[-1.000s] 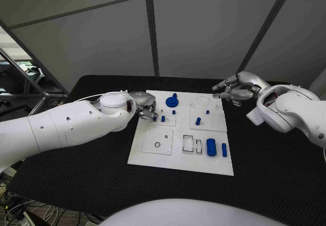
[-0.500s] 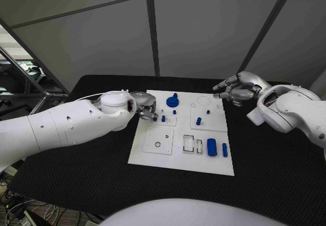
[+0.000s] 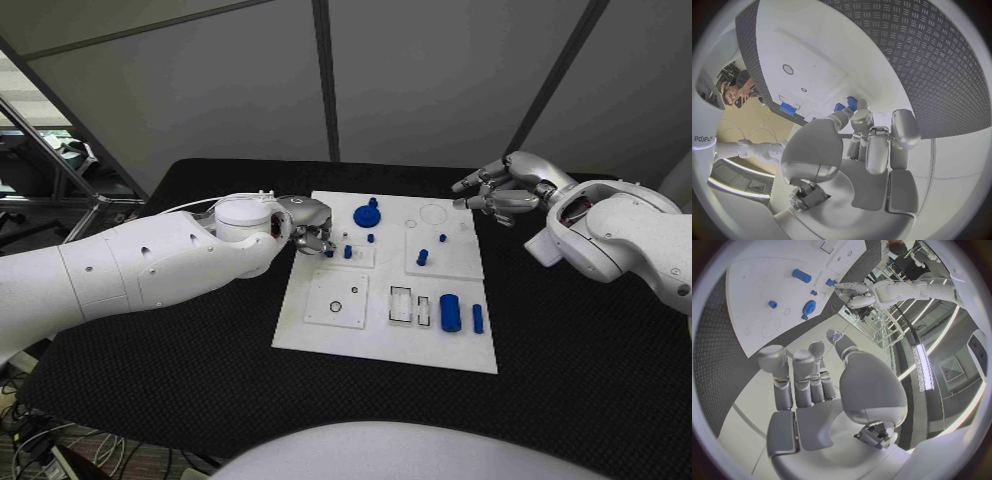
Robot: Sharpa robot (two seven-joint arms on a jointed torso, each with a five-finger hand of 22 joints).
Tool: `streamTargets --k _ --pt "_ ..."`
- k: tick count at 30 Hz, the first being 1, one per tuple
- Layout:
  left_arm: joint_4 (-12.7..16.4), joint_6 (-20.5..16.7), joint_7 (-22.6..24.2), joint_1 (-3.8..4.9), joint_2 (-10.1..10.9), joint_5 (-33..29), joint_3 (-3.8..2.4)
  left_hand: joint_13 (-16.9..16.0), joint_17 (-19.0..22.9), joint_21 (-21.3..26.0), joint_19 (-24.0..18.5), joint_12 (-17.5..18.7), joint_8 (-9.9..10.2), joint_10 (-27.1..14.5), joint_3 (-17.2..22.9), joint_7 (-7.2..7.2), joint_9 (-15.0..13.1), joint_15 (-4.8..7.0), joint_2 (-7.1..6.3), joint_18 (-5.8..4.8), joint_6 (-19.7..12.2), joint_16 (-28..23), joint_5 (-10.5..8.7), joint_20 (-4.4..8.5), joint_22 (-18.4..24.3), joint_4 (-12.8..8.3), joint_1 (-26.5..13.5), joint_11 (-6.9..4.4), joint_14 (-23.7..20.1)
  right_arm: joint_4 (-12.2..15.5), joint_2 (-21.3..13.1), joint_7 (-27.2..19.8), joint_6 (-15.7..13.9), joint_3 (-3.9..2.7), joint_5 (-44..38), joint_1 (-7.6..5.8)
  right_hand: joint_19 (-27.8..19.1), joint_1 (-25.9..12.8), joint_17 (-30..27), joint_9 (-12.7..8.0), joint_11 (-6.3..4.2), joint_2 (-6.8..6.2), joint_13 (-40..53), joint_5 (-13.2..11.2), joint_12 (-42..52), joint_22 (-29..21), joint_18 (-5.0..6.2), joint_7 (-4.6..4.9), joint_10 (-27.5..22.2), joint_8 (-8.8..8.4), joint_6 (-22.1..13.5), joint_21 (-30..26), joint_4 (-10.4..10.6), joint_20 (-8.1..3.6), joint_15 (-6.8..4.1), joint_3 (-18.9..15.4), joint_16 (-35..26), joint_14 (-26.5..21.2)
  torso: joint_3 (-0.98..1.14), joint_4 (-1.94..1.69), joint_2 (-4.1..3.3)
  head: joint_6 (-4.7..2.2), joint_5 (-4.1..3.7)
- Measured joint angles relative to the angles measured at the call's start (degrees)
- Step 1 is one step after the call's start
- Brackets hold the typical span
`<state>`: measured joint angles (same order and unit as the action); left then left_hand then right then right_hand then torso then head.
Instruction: Assemble the parts on the task board
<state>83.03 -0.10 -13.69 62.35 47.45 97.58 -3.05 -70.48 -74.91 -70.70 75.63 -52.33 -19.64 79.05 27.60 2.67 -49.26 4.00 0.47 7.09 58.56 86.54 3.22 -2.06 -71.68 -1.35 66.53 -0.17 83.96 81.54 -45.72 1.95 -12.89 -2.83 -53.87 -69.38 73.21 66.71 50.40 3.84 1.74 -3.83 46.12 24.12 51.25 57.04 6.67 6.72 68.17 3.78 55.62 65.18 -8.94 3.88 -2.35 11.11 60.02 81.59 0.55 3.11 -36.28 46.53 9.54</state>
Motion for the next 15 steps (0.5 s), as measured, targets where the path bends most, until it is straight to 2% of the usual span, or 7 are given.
streamTargets --k 15 --pt "0.1 -0.1 0.2 -0.04 0.1 0.2 0.01 0.0 0.0 0.0 0.0 0.0 0.0 0.0 0.3 0.02 -0.1 -0.02 0.00 0.00 0.0 0.0 0.03 0.00 -0.1 0.3 0.0 0.00 0.0 0.0 0.0 0.0 0.0 0.00 0.0 0.00 0.0 0.0 0.0 0.0 0.00 0.00 0.0 0.0 0.0 0.0 0.00 0.00 0.0 0.00 0.0 0.0 0.0 0.00 0.00 0.0 0.0 0.0 0.02 0.02 -0.02 0.10 -0.05"
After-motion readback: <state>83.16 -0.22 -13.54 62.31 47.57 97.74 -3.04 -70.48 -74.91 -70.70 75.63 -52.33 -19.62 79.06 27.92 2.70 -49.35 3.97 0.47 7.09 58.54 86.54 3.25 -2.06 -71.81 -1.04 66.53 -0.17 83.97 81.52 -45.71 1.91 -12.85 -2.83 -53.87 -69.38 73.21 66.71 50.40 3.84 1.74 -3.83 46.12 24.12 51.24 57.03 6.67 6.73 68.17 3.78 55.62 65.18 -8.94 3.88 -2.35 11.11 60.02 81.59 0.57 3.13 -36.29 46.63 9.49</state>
